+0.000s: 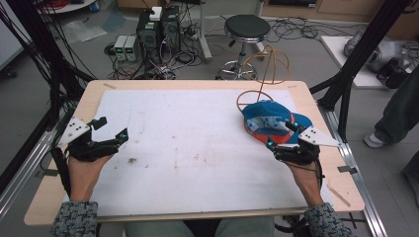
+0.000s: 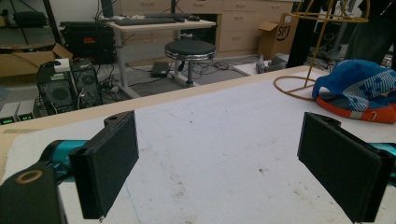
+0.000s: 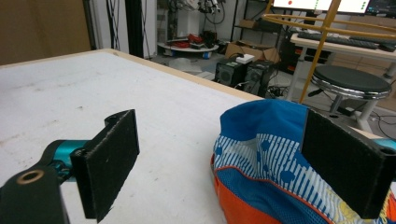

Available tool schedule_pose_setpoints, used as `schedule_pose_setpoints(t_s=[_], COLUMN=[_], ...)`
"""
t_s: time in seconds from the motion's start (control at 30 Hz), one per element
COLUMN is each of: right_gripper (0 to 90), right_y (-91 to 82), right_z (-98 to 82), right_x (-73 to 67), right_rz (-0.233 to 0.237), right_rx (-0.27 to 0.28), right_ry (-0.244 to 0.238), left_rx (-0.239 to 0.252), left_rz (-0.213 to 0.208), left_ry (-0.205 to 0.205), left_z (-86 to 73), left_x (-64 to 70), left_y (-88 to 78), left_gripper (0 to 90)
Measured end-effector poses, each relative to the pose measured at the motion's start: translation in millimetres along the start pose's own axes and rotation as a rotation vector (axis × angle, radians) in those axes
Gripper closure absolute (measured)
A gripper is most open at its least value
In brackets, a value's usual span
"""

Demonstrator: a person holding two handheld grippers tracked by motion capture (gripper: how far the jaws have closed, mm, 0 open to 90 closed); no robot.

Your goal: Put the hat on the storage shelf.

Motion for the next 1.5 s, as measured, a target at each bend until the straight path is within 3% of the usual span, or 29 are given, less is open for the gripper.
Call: schedule_pose_setpoints(t_s=[0.13, 0.2, 0.3, 0.67, 0.73, 0.83, 0.97, 1.17, 1.3, 1.4, 1.5], right_gripper=[10.9, 10.9, 10.9, 11.4, 16.1, 16.1, 17.5, 18.1, 18.7, 18.8, 20.7], right_y=[-0.2, 1.3, 2.5, 5.3, 8.3, 16.1, 27.8, 49.4, 56.2, 61.4, 69.5], right_z=[1.7, 3.0, 4.2, 11.7, 16.2, 17.2, 16.0, -1.3, -3.0, 2.0, 3.1], right_x=[-0.8, -2.1, -3.3, 4.5, 10.2, 15.6, 24.0, 47.9, 57.7, 61.0, 61.7], right_rz=[0.010, 0.015, 0.024, 0.041, 0.057, 0.058, 0.078, 0.032, 0.009, -0.004, 0.014], right_rx=[0.000, -0.014, -0.016, -0.023, -0.019, -0.037, -0.058, -0.141, -0.162, -0.169, -0.193], right_ry=[-0.012, -0.057, -0.077, -0.073, -0.096, -0.107, -0.088, -0.038, -0.041, -0.071, -0.081], left_rx=[0.003, -0.001, -0.002, 0.001, -0.005, -0.006, -0.005, 0.000, -0.003, -0.004, -0.008], left_rz=[0.003, 0.004, 0.007, 0.001, -0.005, -0.009, -0.014, -0.010, -0.009, -0.010, -0.012], left_ry=[-0.003, 0.000, 0.001, 0.006, 0.008, 0.009, 0.002, 0.010, 0.012, 0.014, 0.010], left_z=[0.7, 0.3, 0.0, 0.5, 0.0, -0.5, -0.6, 0.0, -0.2, -0.1, -0.1], left_x=[-0.5, -0.4, -0.7, 0.5, 1.8, 3.2, 3.1, 2.7, 3.3, 3.7, 3.9], left_y=[-1.3, -2.5, -3.6, -0.5, 2.0, 4.4, 5.8, 5.6, 6.3, 6.7, 7.0], left_gripper=[12.6, 12.6, 12.6, 12.7, 12.7, 12.7, 12.7, 12.7, 12.9, 12.9, 13.0])
Point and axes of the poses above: each handheld gripper's, and its own axes: y roughly forward along the jaws, z roughly out of its top, x roughly to its right, the point moved 2 cm from there along y, roughly forward along the jaws, and after that the axes turned 7 degrees about x, right-handed, at the moved point
